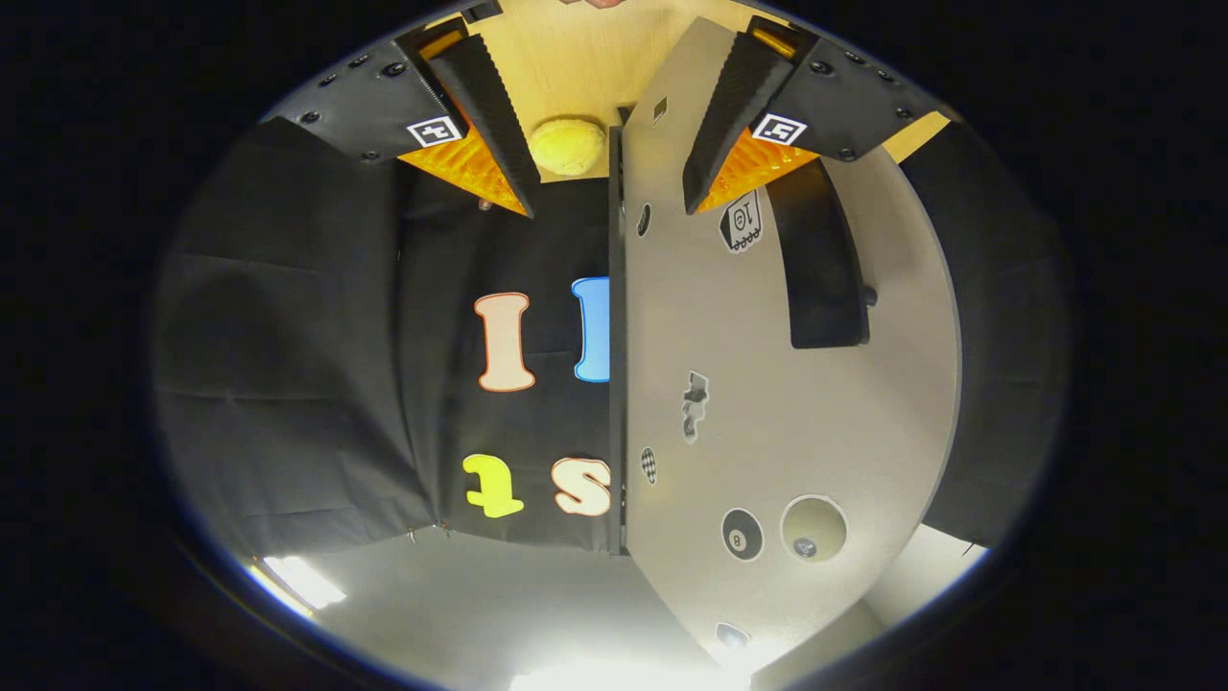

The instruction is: Open the shoe cabinet door, grab the shoes and put them into the shoe cabinet, then close the shoe cabinet door.

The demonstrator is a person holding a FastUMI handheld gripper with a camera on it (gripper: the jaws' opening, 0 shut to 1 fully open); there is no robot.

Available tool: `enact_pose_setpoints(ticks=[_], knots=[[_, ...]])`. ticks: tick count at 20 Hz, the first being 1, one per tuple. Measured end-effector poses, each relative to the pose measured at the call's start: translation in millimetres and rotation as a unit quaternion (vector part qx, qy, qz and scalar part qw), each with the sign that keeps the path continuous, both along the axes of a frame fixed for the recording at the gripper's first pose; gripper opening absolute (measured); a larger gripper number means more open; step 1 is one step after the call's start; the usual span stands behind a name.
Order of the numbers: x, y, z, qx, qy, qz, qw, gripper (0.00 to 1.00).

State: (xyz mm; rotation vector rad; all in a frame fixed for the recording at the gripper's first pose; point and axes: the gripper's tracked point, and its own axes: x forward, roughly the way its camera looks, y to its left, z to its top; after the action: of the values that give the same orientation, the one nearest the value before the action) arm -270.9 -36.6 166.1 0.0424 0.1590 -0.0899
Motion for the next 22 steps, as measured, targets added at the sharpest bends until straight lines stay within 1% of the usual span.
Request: enact_pose_setpoints(ticks=[4, 11, 13, 17, 22], knots=[[15, 40, -1, 0.004, -0.002, 0.016, 1.0, 0.94], [66, 131, -21, 0.019, 0.027, 0.103, 0.994, 0.96], [74, 146, -21, 0.015, 0.026, 0.12, 0.992, 0.97], [68, 152, -22, -0.003, 0.015, 0.126, 0.992, 0.97], [46, 133, -27, -0.005, 0.006, 0.101, 0.995, 0.97]])
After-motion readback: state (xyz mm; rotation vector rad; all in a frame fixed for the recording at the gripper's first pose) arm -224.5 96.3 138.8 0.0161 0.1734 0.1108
